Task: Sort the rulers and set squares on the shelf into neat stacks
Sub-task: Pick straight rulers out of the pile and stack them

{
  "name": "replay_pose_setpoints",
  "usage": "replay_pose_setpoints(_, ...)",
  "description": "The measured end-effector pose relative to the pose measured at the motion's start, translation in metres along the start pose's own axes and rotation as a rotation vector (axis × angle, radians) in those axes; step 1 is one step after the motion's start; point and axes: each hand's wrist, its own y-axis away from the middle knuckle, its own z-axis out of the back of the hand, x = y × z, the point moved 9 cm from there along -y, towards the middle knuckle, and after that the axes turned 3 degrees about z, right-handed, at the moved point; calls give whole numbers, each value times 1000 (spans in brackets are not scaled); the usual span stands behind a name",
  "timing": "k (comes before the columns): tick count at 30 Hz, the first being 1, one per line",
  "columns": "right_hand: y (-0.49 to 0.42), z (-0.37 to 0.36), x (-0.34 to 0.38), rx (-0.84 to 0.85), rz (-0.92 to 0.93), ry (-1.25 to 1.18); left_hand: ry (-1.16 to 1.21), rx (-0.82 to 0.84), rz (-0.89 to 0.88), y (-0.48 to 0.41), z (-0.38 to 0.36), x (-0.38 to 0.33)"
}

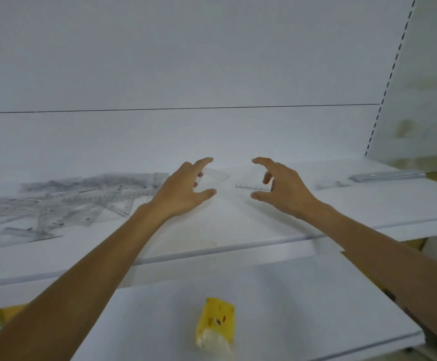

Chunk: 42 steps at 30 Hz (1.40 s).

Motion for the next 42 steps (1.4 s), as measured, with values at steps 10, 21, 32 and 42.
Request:
replay_pose_setpoints(10, 6, 81, -140, -26, -19, 39, 18, -209, -40, -64, -51, -101)
replay_pose_setpoints(21, -16, 83, -208, 116, -15, 98, 54, -296, 148, -67, -63, -106)
replay_pose_setpoints(32, -11, 45, -232, 433, -80, 112, 1, -229, 263, -56, -75, -92)
replay_pose_setpoints(42, 8, 50, -180, 338, 36, 105, -175, -222, 229, -51, -75, -91)
